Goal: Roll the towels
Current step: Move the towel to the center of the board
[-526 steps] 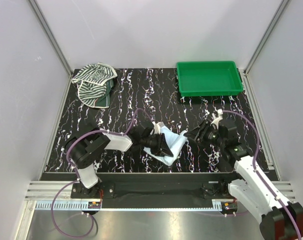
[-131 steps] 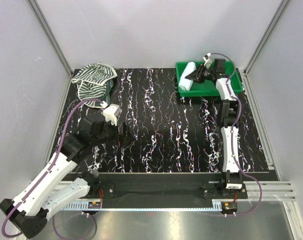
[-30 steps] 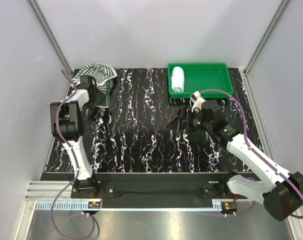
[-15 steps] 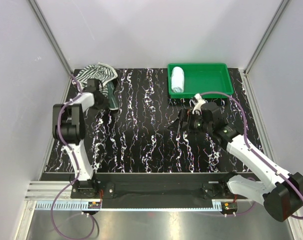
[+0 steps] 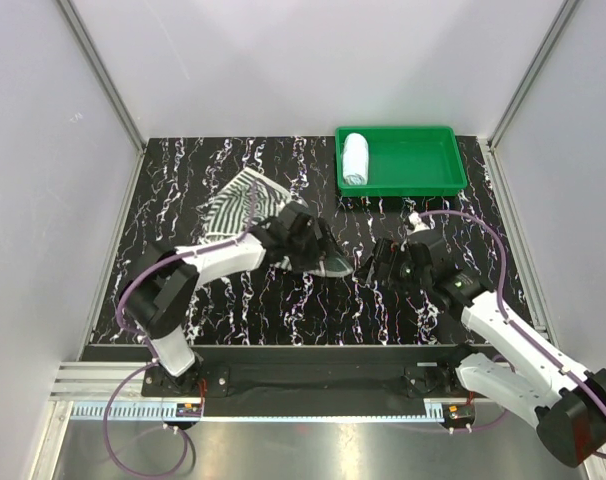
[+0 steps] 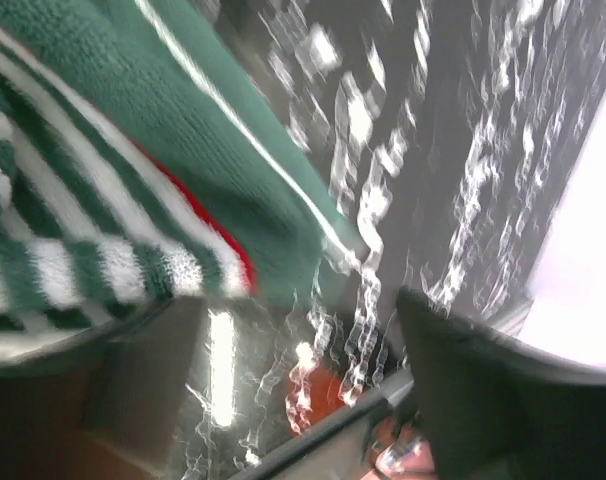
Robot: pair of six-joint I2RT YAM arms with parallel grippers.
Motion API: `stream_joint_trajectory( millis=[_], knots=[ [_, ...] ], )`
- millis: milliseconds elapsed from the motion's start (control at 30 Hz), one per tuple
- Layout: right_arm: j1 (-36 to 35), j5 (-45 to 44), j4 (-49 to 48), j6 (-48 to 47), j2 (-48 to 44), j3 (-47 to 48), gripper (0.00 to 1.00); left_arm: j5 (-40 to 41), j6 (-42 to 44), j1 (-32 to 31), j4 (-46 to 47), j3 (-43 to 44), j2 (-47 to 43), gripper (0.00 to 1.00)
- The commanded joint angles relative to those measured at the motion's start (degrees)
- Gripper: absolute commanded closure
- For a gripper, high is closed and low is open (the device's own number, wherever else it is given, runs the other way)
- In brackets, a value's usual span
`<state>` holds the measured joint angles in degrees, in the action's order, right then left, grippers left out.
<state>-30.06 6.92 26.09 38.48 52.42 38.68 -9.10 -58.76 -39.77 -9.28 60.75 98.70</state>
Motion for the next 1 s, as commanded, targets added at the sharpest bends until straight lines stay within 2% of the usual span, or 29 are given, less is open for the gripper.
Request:
stream_joint_trajectory(
  millis=[0,67,100,167,300,333,433,633,700,967],
  knots=[
    [-0.35,-2.7,1.16,4.14,-1.27,-2.11,0.0,0.22,-1.45,-2.86,0.06,0.95,-4.99,0.07],
    [-0.35,-2.09,-0.15,4.67,-0.83,-3.42,0.0,2.15,0.92,-2.34,-2.13,0.86,-10.42,0.04],
    [-0.35,-1.3,-0.94,5.02,-0.48,-3.78,0.0,5.64,2.15,-1.9,-6.24,2.08,-12.28,0.01],
    [-0.35,0.02,-3.48,5.38,1.97,-4.13,0.0,11.0,6.02,0.38,-11.52,3.4,-17.1,0.01],
    [-0.26,3.35,-10.43,6.61,8.56,-4.58,0.0,14.89,13.48,5.39,-14.89,6.12,-21.26,0.01],
    [-0.35,3.45,-11.57,6.52,11.88,-4.49,0.0,15.51,17.76,5.93,-15.15,7.0,-21.26,0.01],
    [-0.26,3.02,-15.18,5.38,18.82,-2.91,0.0,16.84,26.82,6.11,-15.33,10.86,-18.29,0.03],
    [-0.35,1.17,-15.54,3.53,27.99,1.93,0.02,19.38,35.9,4.97,-23.41,19.31,-4.23,0.2],
    [-0.35,0.12,-15.01,3.53,28.26,1.67,0.02,22.54,36.79,3.83,-25.34,20.63,-0.53,0.25],
    [-0.35,-0.68,-13.87,3.71,24.84,-2.37,0.02,33.07,38.63,-2.14,-26.75,23.44,7.12,0.28]
  ],
)
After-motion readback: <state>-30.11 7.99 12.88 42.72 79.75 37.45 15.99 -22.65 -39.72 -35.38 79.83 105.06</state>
